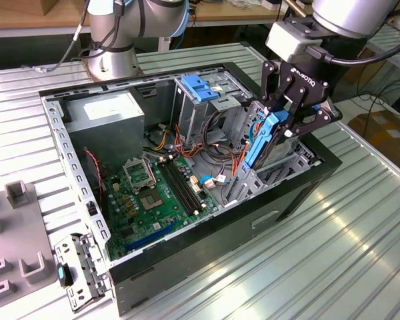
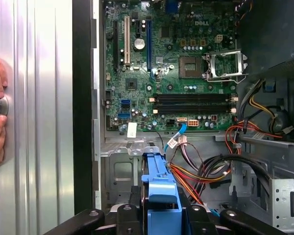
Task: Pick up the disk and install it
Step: 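Insert the disk into the insertion slot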
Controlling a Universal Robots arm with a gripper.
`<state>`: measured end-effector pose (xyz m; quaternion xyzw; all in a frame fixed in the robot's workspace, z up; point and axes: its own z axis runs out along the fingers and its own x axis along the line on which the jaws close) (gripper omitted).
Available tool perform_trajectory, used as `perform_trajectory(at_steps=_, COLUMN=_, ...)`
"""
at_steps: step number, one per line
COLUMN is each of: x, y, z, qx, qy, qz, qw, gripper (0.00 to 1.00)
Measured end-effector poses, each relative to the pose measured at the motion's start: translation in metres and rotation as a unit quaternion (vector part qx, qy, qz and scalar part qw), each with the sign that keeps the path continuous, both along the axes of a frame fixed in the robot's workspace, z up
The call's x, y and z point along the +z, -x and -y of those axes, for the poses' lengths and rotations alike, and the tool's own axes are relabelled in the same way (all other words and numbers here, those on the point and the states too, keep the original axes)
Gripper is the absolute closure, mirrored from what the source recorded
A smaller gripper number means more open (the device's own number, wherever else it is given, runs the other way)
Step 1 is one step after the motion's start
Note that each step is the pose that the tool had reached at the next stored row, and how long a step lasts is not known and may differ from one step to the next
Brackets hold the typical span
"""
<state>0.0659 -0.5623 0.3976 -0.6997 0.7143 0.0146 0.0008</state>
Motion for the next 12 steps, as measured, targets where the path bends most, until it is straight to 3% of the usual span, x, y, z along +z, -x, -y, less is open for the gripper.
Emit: perform_trajectory(at_steps=12, x=-0.0048, y=0.0000, z=0.0001, qx=0.000, qy=-0.0012, qz=0.0000, qw=1.00000, gripper=0.63)
